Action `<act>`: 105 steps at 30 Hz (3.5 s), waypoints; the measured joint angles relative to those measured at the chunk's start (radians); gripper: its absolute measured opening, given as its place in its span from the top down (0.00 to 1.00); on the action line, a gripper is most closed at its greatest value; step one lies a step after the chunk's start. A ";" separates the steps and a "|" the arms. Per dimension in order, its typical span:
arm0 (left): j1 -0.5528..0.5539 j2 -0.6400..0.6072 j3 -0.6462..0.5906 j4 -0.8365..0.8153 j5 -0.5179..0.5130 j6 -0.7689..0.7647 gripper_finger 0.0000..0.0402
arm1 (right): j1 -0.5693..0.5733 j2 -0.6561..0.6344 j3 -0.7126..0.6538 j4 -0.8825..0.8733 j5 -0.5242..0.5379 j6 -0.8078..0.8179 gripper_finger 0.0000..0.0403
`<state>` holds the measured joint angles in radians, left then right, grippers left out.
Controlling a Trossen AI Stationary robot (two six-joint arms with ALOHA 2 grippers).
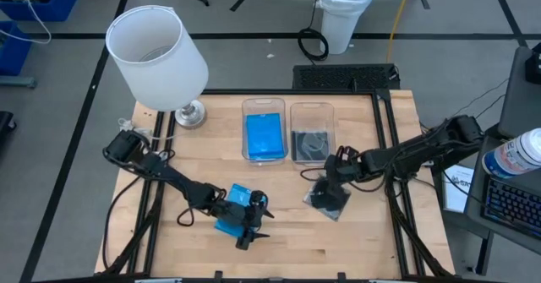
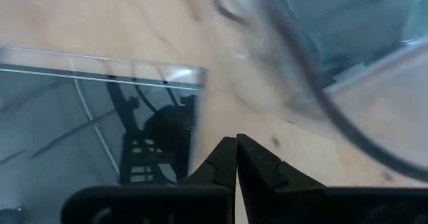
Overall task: Pick & place jewel cases by type
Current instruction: Stack the black CD case on top of the black CD cases in the right transparent bin
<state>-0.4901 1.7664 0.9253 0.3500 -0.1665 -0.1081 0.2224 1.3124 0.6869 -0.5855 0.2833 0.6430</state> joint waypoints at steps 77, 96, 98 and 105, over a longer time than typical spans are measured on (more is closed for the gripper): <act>-0.049 0.001 0.000 -0.052 -0.071 -0.002 0.29 | 0.349 0.029 -0.207 0.460 0.238 0.043 1.00; -0.085 0.094 0.007 0.145 -0.131 0.188 0.29 | 0.342 0.204 -0.207 0.800 0.080 0.076 1.00; -0.088 0.136 0.023 0.182 -0.118 0.231 0.29 | 0.343 0.195 -0.208 0.804 0.083 0.071 1.00; -0.049 0.301 0.187 0.160 -0.183 0.336 0.29 | 0.363 0.108 -0.166 0.693 0.219 0.059 1.00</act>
<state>-0.5396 2.0672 1.1126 0.5096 -0.3498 0.2279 0.5849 1.4201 0.5205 0.1071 0.5026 0.7016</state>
